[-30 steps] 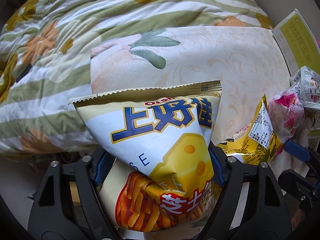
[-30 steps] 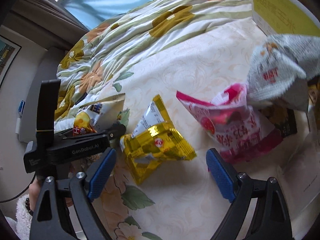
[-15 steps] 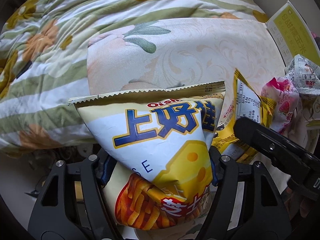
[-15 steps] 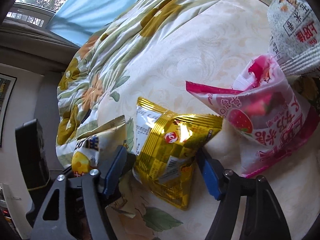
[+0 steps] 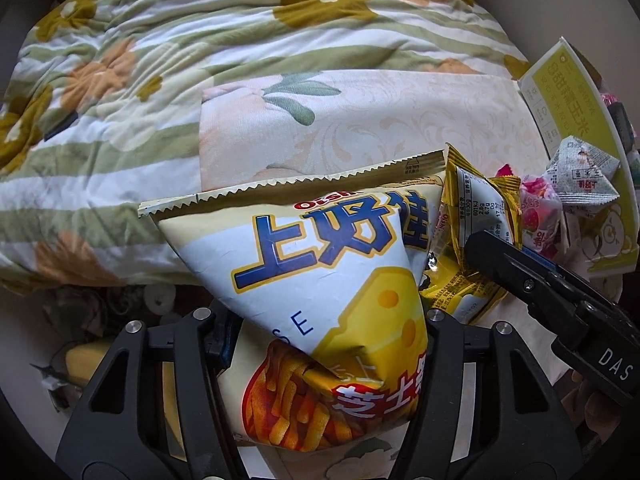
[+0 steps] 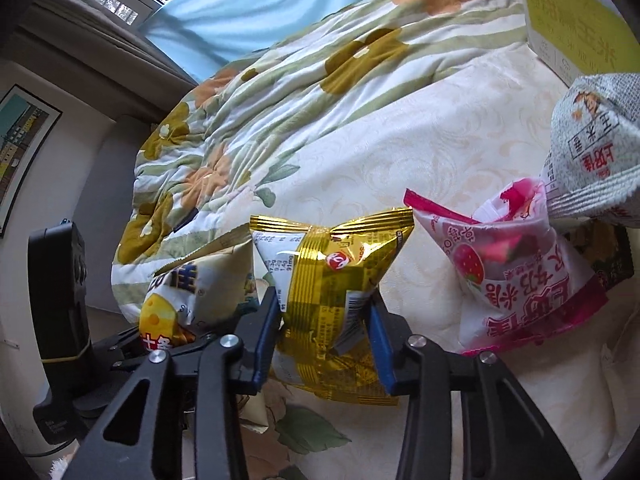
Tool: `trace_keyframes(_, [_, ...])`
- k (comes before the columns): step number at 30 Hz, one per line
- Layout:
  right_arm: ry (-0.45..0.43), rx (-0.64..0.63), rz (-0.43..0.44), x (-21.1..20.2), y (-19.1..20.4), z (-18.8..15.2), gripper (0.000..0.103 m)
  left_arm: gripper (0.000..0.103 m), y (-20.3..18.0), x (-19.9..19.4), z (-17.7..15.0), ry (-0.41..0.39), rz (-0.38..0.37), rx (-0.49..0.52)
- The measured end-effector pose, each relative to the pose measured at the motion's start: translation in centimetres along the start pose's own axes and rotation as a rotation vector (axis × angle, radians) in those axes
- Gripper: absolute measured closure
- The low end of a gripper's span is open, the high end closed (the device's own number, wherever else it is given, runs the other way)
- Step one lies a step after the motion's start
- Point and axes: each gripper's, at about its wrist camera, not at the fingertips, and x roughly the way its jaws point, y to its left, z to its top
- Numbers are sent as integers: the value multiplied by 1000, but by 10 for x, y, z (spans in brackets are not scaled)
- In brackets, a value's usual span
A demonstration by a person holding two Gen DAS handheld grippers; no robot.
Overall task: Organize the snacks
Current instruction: 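Carry both bags to the box and open both tools to drop them in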
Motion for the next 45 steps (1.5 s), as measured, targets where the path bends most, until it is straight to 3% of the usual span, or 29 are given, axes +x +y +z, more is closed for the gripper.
trace_keyframes(10, [-127, -128, 101, -92, 13, 13, 65, 48, -38, -100, 3, -182, 39, -47])
trace_keyframes(15, [-205, -175, 143, -160, -1, 29, 65, 48, -91, -149, 11, -285, 21, -54])
trace_keyframes(19, [-261, -194, 128, -218, -33, 42, 65, 48, -152, -171, 17, -336, -26, -33])
trace_keyframes(29, [-330, -164, 25, -318, -153, 72, 65, 48, -330, -151, 29, -344, -155, 51])
trace_keyframes(37, [-341, -131, -57, -358, -236, 85, 65, 48, -449, -103, 39, -299, -181, 114])
trace_keyframes(38, [-340, -124, -63, -361, -243, 87, 65, 46, -459, -97, 40, -299, -175, 117])
trace_keyframes(40, [-335, -109, -72, -366, -260, 91, 65, 30, -473, -86, 41, -294, -158, 117])
trace_keyframes(41, [-329, -101, -76, -366, -266, 92, 65, 9, -478, -81, 41, -291, -146, 116])
trace_keyframes(42, [-324, -93, -78, -366, -272, 92, 65, 0, -480, -80, 40, -295, -141, 115])
trace_keyframes(45, [-312, -82, -76, -365, -281, 94, 65, 0, -479, -80, 35, -303, -125, 124])
